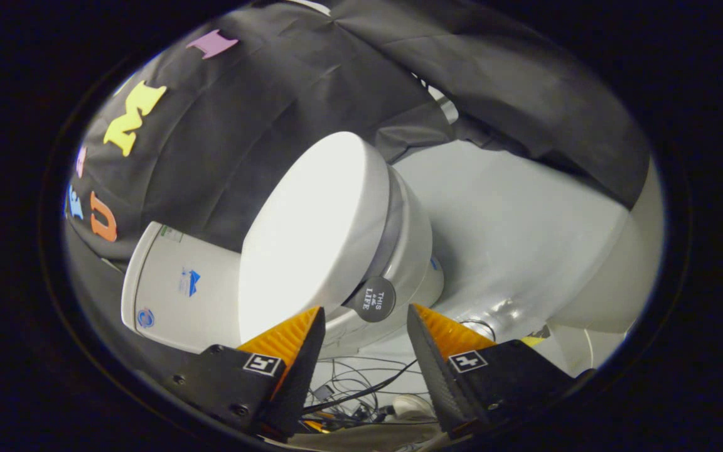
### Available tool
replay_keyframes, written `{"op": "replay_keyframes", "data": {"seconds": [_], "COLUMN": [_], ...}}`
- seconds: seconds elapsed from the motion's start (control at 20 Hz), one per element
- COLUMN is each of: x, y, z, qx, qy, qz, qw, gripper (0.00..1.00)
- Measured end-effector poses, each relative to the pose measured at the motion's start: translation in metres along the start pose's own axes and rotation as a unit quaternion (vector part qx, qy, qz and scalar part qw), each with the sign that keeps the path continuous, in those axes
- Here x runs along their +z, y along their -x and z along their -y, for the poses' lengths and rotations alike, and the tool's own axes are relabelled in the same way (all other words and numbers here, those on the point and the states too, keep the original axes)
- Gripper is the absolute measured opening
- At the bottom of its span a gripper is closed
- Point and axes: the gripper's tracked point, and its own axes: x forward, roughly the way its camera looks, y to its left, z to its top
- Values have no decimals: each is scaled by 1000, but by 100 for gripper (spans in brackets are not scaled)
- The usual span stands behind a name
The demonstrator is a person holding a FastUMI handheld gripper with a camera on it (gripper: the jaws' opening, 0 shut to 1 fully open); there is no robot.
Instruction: Open the toilet lid.
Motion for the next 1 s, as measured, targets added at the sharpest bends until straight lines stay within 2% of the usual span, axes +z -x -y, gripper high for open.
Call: {"op": "replay_keyframes", "data": {"seconds": [0.15,0.35,0.6,0.65,0.75,0.85,1.0], "x": [3,3,9,9,12,12,17], "y": [-9,-18,-35,-37,-37,-36,-34], "z": [1,1,2,5,6,5,3], "qx": [19,36,13,5,2,3,13], "qy": [-28,-74,-77,-77,-82,-92,-114], "qz": [0,-5,-2,-2,-1,3,7], "qw": [999,997,997,997,997,996,993], "gripper": [77,63,49,42,33,31,22]}}
